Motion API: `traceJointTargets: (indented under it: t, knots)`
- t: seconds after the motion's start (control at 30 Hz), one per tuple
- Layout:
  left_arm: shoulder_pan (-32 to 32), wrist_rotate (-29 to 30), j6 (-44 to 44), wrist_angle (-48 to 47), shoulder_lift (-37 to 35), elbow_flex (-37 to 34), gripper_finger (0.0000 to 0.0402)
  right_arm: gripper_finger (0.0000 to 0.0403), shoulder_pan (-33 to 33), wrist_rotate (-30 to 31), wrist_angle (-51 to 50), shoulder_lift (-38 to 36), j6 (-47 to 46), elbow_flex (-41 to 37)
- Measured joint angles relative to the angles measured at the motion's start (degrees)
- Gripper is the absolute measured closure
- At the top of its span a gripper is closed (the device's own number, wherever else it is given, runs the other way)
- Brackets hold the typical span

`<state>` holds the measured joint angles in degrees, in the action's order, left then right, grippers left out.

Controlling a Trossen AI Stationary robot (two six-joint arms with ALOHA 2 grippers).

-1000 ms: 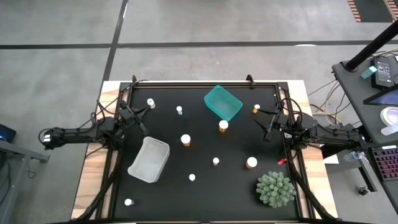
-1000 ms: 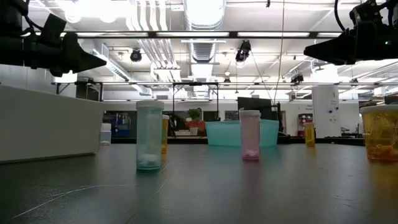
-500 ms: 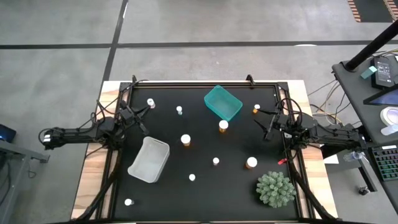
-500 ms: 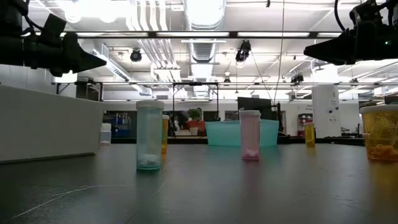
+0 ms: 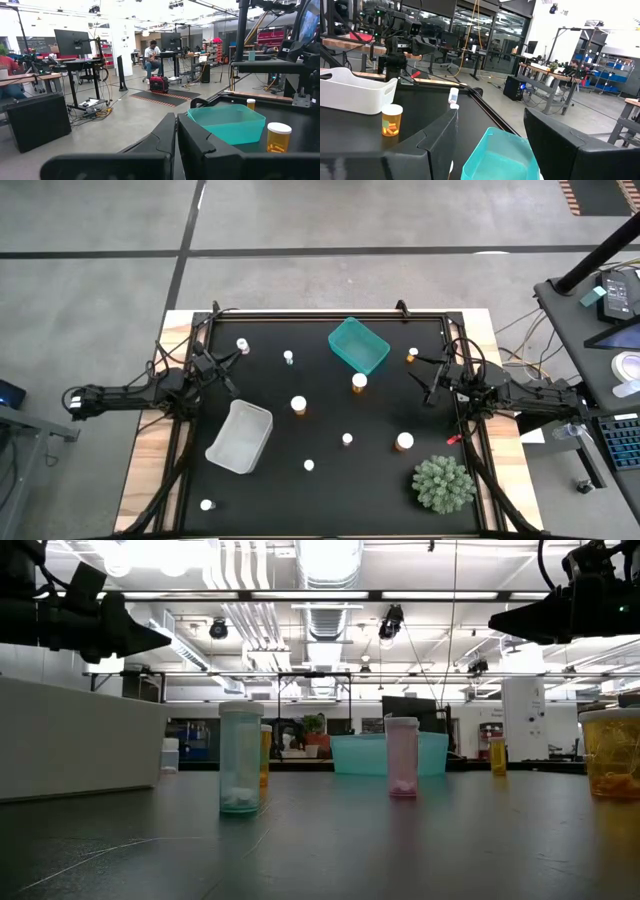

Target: Pick and place medicine bottles into bin by pill shape (circle, oval)

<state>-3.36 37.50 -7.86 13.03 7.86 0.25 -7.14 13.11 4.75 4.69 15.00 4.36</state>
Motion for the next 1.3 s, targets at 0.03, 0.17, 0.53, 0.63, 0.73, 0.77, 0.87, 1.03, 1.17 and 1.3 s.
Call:
traceJointTargets:
  t: [0.03, 0.17, 0.53, 0.63, 0.73, 0.77, 0.87, 1.03, 1.17, 1.3]
  knots:
    - [0.0, 0.0, 0.0, 0.0, 0.0, 0.0, 0.0400, 0.0184, 0.0, 0.0, 0.0, 0.0, 0.0, 0.0]
    - [0.0, 0.0, 0.0, 0.0, 0.0, 0.0, 0.0400, 0.0184, 0.0, 0.0, 0.0, 0.0, 0.0, 0.0]
    - [0.0, 0.0, 0.0, 0.0, 0.0, 0.0, 0.0400, 0.0184, 0.0, -1.8, 0.1, 0.0, -13.0, 0.0]
    - [0.0, 0.0, 0.0, 0.0, 0.0, 0.0, 0.0400, 0.0184, -0.2, -0.4, 1.4, 0.0, -26.7, 0.0]
    - [0.0, 0.0, 0.0, 0.0, 0.0, 0.0, 0.0400, 0.0184, -0.5, 6.0, 4.0, 0.1, -26.6, 0.0]
    - [0.0, 0.0, 0.0, 0.0, 0.0, 0.0, 0.0400, 0.0184, -0.5, 7.7, 5.0, 0.2, -25.9, 0.0]
    - [0.0, 0.0, 0.0, 0.0, 0.0, 0.0, 0.0400, 0.0184, -0.5, 9.4, 7.5, 0.1, -25.6, 0.0]
    - [0.0, 0.0, 0.1, 0.1, 0.0, 0.0, 0.0400, 0.0184, -0.5, 9.4, 7.7, 0.3, -22.6, 0.0]
    - [0.1, -5.5, 21.2, 0.9, 0.0, 0.0, 0.0400, 0.0184, -0.5, 9.5, 8.3, 0.4, -15.0, 0.0]
    - [0.0, -1.5, 32.7, 2.9, 0.0, 0.0, 0.0400, 0.0184, -0.5, 9.4, 9.4, 0.4, -12.4, 0.0]
